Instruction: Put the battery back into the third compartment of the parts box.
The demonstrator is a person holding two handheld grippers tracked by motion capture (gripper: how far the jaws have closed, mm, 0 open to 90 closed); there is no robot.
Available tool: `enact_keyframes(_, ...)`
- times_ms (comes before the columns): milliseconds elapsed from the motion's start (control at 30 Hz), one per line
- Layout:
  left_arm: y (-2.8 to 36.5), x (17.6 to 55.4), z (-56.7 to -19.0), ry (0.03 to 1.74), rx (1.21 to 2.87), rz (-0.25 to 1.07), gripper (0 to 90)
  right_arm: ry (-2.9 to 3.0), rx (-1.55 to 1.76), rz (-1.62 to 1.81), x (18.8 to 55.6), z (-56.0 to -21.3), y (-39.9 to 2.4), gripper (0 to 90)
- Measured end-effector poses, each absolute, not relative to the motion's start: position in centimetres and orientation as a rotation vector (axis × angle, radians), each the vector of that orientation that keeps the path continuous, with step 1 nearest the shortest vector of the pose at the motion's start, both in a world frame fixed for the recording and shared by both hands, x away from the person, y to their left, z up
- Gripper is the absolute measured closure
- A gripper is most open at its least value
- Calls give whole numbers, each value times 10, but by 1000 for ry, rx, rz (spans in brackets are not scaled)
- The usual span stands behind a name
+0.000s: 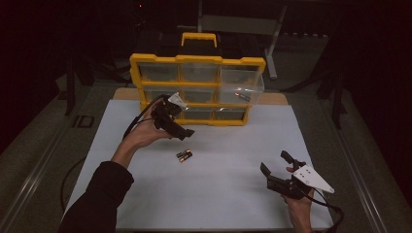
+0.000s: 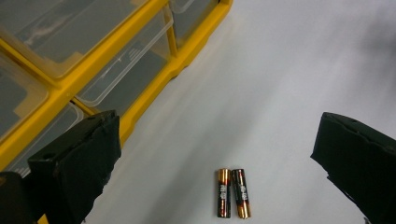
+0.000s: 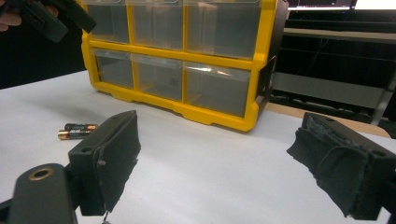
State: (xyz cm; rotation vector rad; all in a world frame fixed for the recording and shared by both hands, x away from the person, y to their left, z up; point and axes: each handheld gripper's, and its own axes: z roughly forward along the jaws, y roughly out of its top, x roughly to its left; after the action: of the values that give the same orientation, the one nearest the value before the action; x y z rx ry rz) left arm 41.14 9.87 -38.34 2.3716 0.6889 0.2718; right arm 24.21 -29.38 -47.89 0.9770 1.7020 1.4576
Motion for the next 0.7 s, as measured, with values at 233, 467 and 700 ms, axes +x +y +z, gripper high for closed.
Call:
enact_keyframes(233,97,412,-387,687,2394,271,17,1703,976,1458,242,-479,-294,130)
enact_keyframes(467,97,413,-394,695,2403,261,17,1703,976,1457,242,-479,-294,130)
enact_keyframes(700,103,414,-403,725,2412,247,18,1705,975,1457,242,-479,-293,131)
